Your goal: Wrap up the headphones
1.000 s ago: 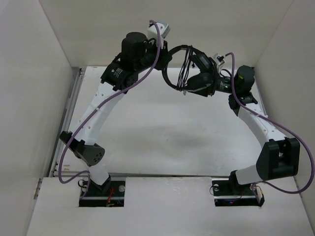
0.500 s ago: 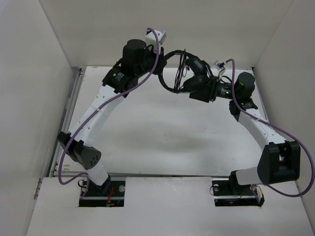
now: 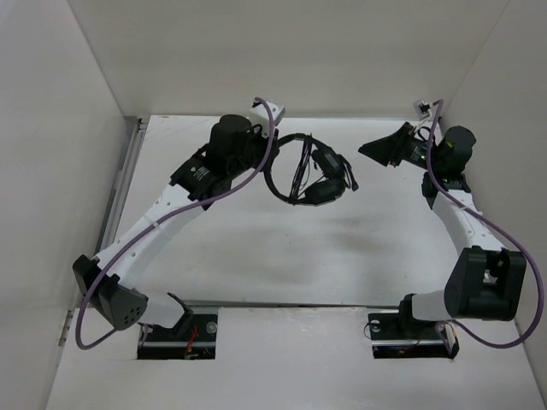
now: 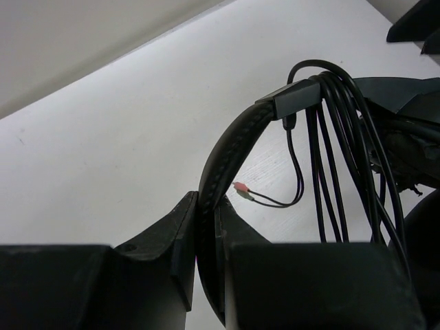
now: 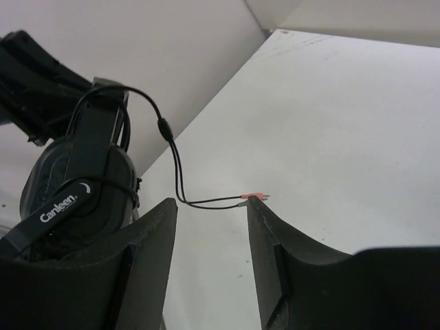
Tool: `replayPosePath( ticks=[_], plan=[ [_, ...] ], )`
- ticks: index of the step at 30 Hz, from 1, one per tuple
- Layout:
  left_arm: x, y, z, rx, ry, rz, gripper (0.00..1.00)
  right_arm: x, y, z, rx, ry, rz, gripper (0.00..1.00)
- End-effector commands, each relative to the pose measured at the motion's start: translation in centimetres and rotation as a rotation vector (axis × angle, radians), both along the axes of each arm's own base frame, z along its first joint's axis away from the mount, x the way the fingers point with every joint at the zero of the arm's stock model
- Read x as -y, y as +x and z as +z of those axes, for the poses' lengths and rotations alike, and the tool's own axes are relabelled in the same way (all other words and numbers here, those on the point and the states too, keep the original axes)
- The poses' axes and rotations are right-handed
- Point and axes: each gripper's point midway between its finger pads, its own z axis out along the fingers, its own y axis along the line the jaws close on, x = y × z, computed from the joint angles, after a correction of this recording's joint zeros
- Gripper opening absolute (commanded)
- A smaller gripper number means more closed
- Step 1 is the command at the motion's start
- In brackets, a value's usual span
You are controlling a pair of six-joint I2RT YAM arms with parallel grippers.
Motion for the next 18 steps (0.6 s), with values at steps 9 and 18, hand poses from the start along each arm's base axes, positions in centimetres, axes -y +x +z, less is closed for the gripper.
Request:
replayPosePath(
  ticks=[9,18],
  plan=[
    [-2.9,-3.4,0.0,0.01,-0.13,0.053,0.0,0.8,-0.3,0.5,0.103,-0.072,-0.062,0.51],
    [-4.0,-5.1,-7.1,-0.142,-0.111,0.077,0.0,1.2,-0.5,-0.4,0.09,-0.098,-0.085,0.52]
  ],
)
